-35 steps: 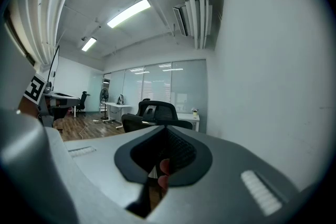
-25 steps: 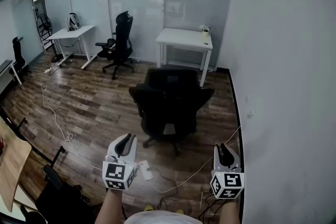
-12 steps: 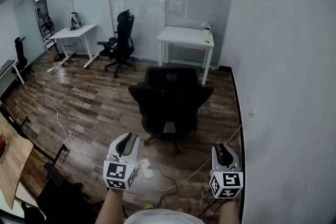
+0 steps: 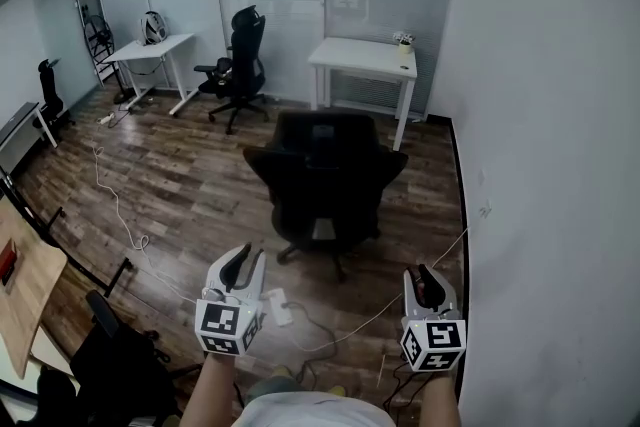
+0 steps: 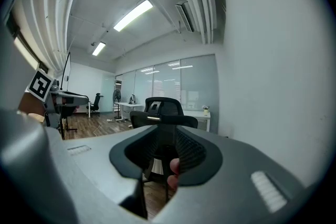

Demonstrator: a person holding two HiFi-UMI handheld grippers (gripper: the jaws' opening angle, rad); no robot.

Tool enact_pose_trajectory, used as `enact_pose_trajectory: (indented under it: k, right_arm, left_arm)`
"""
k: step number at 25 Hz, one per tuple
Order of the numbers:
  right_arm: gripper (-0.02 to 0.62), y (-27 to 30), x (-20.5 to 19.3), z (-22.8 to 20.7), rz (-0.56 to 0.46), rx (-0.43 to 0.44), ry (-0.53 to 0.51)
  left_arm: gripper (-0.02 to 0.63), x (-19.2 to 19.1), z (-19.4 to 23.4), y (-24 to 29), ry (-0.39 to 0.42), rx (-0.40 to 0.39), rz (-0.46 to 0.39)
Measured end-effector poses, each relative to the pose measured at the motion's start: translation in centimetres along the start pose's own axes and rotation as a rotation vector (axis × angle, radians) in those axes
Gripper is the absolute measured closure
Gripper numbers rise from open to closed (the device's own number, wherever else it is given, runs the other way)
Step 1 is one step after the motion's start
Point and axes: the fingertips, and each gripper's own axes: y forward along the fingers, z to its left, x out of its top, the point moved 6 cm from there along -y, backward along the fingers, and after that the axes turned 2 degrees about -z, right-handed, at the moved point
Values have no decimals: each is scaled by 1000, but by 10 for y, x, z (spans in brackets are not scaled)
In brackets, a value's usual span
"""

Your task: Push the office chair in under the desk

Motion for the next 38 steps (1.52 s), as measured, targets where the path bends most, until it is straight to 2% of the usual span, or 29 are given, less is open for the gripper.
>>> enact_pose_trajectory:
  k: [9,18,23,29,38]
  right_arm:
    - [508,27,-9,-6,6,29,-4]
    - [508,107,-12,-15,30,15,-25]
    - [509,166,-8,-22,50,4,-30]
    - [508,240,-2,-16,70,5,-38]
    - [508,327,10,3,84,-41,-56]
  left_arm:
    - [517,-13,2,25,2,-12,14]
    - [515,-34,41,105,-18,-51,28]
    - [515,-41,73,159,-22,-68,43]
    - [515,-50,119,215,-9,-102,64]
    - [515,-60,192,282,2,-172,70]
